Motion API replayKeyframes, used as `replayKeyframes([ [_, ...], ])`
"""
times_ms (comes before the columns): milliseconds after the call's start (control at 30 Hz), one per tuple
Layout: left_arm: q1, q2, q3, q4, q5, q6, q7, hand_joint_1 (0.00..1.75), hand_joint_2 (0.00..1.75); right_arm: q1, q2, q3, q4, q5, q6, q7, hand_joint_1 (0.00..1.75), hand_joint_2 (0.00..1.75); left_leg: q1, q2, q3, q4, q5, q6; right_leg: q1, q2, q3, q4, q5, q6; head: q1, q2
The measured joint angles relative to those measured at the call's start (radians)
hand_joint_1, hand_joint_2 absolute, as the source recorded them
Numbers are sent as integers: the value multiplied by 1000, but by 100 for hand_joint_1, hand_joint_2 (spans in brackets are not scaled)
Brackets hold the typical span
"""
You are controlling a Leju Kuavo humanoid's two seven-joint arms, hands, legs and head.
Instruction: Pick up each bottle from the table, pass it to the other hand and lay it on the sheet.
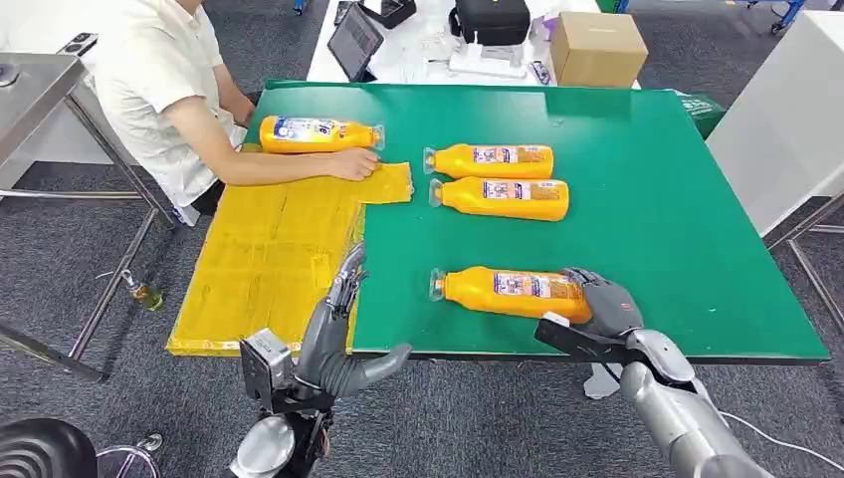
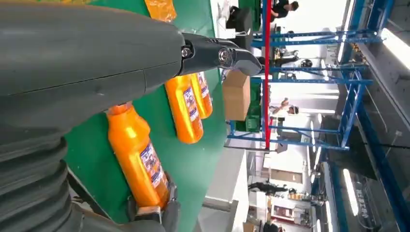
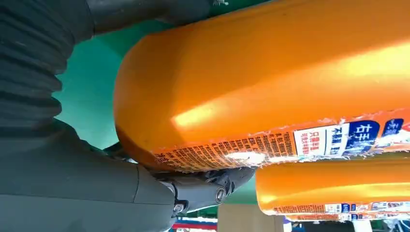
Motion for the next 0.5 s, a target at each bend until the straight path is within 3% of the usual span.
replayKeyframes([
  [367, -21, 0, -15, 9, 2, -9, 0, 0, 175, -25, 5, 13, 31, -13, 4, -29, 175, 175, 0, 0, 0, 0, 0, 0, 0, 0, 0, 0, 0, 0, 0, 0],
  [500, -22, -2, -12, 19, 58, 1, 15, 0, 175, -14, 17, 3, 24, -140, 37, -91, 175, 175, 0, 0, 0, 0, 0, 0, 0, 0, 0, 0, 0, 0, 0, 0],
])
